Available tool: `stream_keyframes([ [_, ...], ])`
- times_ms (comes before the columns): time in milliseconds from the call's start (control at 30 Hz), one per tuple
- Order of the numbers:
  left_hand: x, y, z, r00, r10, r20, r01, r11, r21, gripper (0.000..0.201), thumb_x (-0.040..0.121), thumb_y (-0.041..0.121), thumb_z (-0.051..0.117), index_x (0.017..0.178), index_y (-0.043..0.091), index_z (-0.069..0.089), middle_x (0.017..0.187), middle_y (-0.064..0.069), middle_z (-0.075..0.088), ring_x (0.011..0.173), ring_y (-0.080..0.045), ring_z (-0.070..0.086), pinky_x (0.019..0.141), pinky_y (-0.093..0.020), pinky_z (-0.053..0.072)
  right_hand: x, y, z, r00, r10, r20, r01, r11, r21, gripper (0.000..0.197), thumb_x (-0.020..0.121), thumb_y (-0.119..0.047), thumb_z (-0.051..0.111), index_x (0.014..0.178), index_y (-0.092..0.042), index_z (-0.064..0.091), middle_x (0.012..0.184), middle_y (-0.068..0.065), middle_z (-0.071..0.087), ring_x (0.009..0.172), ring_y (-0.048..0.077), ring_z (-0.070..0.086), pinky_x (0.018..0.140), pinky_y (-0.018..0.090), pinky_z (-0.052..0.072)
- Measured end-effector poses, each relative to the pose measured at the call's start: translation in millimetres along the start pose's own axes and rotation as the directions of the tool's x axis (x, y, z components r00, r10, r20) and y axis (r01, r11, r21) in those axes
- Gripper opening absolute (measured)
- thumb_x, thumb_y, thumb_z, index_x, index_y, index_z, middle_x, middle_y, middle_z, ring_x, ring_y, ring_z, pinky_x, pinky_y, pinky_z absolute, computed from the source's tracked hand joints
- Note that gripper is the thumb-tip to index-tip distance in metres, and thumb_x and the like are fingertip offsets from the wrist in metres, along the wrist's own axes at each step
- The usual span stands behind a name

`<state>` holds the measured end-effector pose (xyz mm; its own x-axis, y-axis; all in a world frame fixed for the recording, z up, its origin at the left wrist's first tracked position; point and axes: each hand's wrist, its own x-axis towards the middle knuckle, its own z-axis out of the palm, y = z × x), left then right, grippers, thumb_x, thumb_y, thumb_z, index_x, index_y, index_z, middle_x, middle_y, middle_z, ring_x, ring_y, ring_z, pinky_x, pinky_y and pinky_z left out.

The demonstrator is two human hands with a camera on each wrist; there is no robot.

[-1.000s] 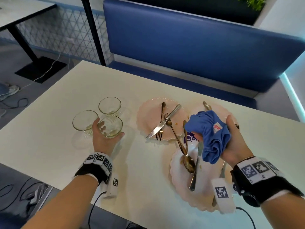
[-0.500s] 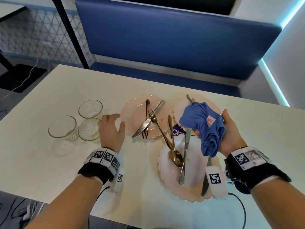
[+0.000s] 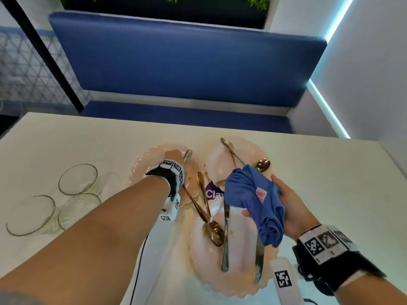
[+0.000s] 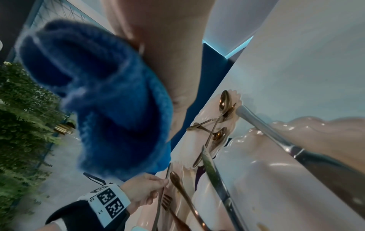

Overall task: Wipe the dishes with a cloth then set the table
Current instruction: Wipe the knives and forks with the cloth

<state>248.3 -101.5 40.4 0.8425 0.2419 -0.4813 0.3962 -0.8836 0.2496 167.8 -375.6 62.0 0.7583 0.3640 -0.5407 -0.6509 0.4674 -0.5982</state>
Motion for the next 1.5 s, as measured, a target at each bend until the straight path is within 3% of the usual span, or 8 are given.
stream_keyframes([
  [133, 9, -2, 0, 0.999, 0.036, 0.015, -0.036, 0.998, -0.049, 0.044, 0.080, 0.033, 0.065, 0.122, 0.025, 0.053, 0.091, -0.009, 0.065, 0.065, -0.021, 0.061, 0.061, -0.028, 0.051, 2, -3, -9, 0.996, 0.025, 0.082, -0.029, 0.998, 0.050, 0.079, 0.028, -0.037, 0.095, 0.102, -0.020, 0.073, 0.107, 0.015, 0.071, 0.086, 0.040, 0.070, 0.062, 0.057, 0.056],
  [267, 12, -15, -3, 0.998, -0.058, 0.012, 0.058, 0.916, -0.398, 0.041, 0.078, 0.058, 0.055, 0.084, 0.020, 0.069, 0.078, -0.003, 0.071, 0.071, -0.024, 0.066, 0.086, -0.038, 0.050, 9, -6, -6, 0.991, 0.037, 0.130, -0.041, 0.999, 0.030, 0.087, 0.027, -0.038, 0.096, 0.109, -0.025, 0.070, 0.115, 0.008, 0.068, 0.093, 0.034, 0.069, 0.069, 0.054, 0.057],
  [600, -19, -28, -32, 0.993, -0.071, -0.091, -0.050, 0.451, -0.891, 0.015, 0.085, 0.006, 0.064, 0.073, 0.008, 0.055, 0.073, -0.015, 0.066, 0.063, -0.019, 0.059, 0.051, -0.022, 0.046, 40, -1, 75, 0.980, 0.169, 0.102, -0.147, 0.970, -0.195, 0.045, 0.099, -0.040, 0.031, 0.121, -0.010, 0.056, 0.121, 0.011, 0.063, 0.104, 0.023, 0.062, 0.091, 0.034, 0.050],
  [733, -42, -2, -20, 0.996, -0.030, -0.080, -0.069, 0.271, -0.960, 0.026, 0.087, 0.002, 0.060, 0.067, 0.010, 0.045, 0.059, -0.010, 0.053, 0.047, -0.013, 0.050, 0.043, -0.018, 0.043, 50, 21, 114, 0.990, 0.120, 0.079, -0.069, 0.878, -0.474, 0.045, 0.101, -0.032, 0.031, 0.130, -0.001, 0.048, 0.129, 0.015, 0.055, 0.111, 0.023, 0.054, 0.098, 0.030, 0.043],
  [900, -55, 11, -10, 0.994, -0.061, -0.094, -0.083, 0.165, -0.983, 0.031, 0.087, 0.000, 0.059, 0.064, 0.010, 0.040, 0.058, -0.013, 0.054, 0.031, -0.008, 0.040, 0.039, -0.019, 0.041, 53, 37, 118, 0.986, -0.082, 0.146, 0.167, 0.531, -0.831, 0.032, 0.095, -0.029, 0.051, 0.084, 0.000, 0.060, 0.084, 0.022, 0.065, 0.074, 0.022, 0.056, 0.075, 0.041, 0.048],
  [1100, -64, 2, -14, 0.976, -0.179, -0.126, -0.115, 0.073, -0.991, 0.018, 0.087, 0.005, 0.059, 0.072, 0.009, 0.051, 0.070, -0.011, 0.061, 0.048, -0.011, 0.049, 0.050, -0.021, 0.045, 29, 40, 92, 0.995, 0.004, 0.095, 0.077, 0.550, -0.832, 0.033, 0.093, -0.032, 0.055, 0.096, 0.000, 0.065, 0.090, 0.018, 0.069, 0.078, 0.023, 0.062, 0.071, 0.030, 0.048],
  [1267, -69, -23, -26, 0.991, -0.018, -0.131, -0.132, -0.008, -0.991, 0.013, 0.082, 0.003, 0.066, 0.081, 0.011, 0.056, 0.065, -0.005, 0.063, 0.050, -0.008, 0.056, 0.050, -0.019, 0.050, 14, 21, 68, 0.971, -0.237, 0.043, 0.198, 0.682, -0.704, 0.029, 0.090, -0.026, 0.058, 0.096, 0.002, 0.065, 0.081, 0.008, 0.071, 0.077, 0.014, 0.064, 0.071, 0.026, 0.051],
  [1500, -105, -42, -41, 0.980, 0.171, -0.097, -0.106, 0.047, -0.993, 0.017, 0.083, 0.005, 0.063, 0.067, 0.012, 0.060, 0.064, -0.007, 0.068, 0.049, -0.010, 0.055, 0.046, -0.018, 0.048, 11, -27, 73, 0.780, -0.605, 0.159, 0.471, 0.400, -0.786, 0.027, 0.093, -0.034, 0.053, 0.099, -0.013, 0.069, 0.090, 0.012, 0.071, 0.080, 0.028, 0.065, 0.071, 0.037, 0.053],
])
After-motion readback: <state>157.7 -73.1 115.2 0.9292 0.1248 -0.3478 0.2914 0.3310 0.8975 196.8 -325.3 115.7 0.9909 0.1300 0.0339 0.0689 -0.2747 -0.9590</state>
